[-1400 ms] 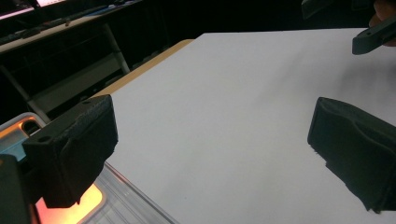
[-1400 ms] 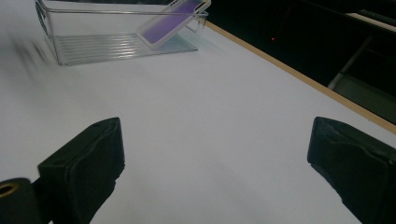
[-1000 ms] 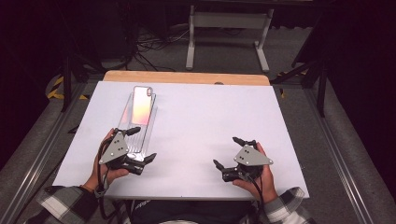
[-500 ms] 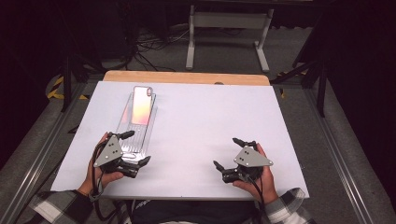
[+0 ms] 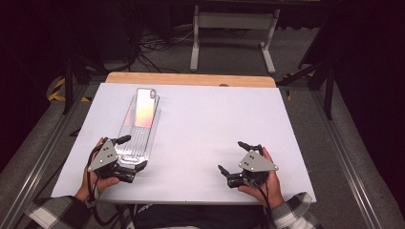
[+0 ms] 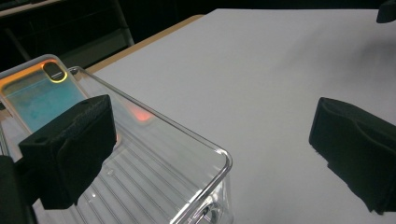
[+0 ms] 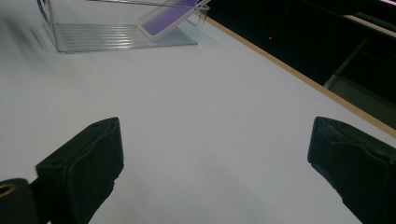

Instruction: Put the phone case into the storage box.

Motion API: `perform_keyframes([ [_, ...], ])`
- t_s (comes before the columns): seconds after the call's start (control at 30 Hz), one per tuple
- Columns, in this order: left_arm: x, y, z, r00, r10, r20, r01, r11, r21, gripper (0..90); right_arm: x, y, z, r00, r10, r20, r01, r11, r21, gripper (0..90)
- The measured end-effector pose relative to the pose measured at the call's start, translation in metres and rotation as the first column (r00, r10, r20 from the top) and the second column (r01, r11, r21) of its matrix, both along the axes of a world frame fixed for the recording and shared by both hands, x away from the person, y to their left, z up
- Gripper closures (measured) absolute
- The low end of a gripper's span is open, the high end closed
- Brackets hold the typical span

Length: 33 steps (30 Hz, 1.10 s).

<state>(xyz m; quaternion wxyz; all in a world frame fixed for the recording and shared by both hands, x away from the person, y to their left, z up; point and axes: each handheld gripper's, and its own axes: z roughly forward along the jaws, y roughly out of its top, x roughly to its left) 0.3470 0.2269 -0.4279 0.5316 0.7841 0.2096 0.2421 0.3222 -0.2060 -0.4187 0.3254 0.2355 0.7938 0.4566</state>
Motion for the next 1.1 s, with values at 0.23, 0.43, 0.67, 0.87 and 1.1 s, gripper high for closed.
perform_keyframes([
  [0.23,0.0003,0.0003,-0.0005,1.0000,-0.002,-0.004,0.002,0.9999,-0.012,1.5,0.0001,0.0001,0.0003,1.0000,-0.001,0.000,0.001,1.000,0.004,3.9],
  [0.43,-0.0011,-0.0018,-0.0004,1.0000,-0.009,0.001,0.009,0.9998,-0.019,1.5,0.0006,0.0009,-0.0012,0.9999,-0.006,0.010,0.006,1.000,-0.008,3.9],
  [0.67,-0.0037,0.0002,0.0023,0.9997,-0.021,0.014,0.021,0.9994,-0.026,1.6,0.0009,0.0031,-0.0011,0.9999,-0.011,0.008,0.011,1.000,-0.019,4.0],
  [0.87,-0.0038,-0.0004,0.0025,0.9996,-0.024,0.016,0.024,0.9994,-0.024,1.6,0.0021,0.0035,-0.0018,0.9998,-0.020,0.010,0.020,0.999,-0.026,4.1],
  [1.1,-0.0036,-0.0019,0.0024,0.9995,-0.027,0.018,0.028,0.9995,-0.013,1.7,0.0043,0.0027,-0.0031,0.9996,-0.027,0.004,0.027,0.999,-0.027,4.2],
])
